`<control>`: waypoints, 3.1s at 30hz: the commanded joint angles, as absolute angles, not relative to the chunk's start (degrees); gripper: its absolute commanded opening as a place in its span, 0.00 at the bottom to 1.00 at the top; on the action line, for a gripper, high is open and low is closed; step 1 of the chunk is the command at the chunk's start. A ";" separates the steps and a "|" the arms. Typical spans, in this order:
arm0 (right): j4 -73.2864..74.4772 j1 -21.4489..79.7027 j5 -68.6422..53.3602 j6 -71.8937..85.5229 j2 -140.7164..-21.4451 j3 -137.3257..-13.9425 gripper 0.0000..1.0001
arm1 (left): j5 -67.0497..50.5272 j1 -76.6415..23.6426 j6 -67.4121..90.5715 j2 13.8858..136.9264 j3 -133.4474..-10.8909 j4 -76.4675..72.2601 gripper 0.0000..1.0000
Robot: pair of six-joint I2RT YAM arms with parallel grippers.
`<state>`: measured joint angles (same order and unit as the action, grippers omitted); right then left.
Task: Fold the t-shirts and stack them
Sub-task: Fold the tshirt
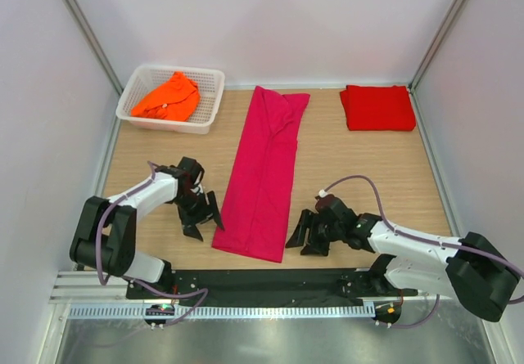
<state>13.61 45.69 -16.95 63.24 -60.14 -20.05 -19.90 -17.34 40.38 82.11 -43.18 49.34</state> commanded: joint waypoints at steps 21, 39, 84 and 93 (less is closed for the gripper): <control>-6.24 56.51 -11.34 75.41 -74.09 -17.58 0.56 | -18.10 -23.11 42.71 88.33 -42.98 46.06 0.60; -1.60 56.87 -9.14 74.36 -71.46 -14.06 0.15 | -20.04 -26.18 44.46 88.33 -41.58 42.80 0.00; 40.08 20.04 -16.26 29.97 -97.63 -76.19 0.01 | -17.83 -22.07 35.86 116.80 -104.84 62.76 0.00; 41.84 16.97 -17.31 29.36 -109.42 -89.38 0.01 | -24.78 -19.51 35.68 127.44 -115.13 59.24 0.00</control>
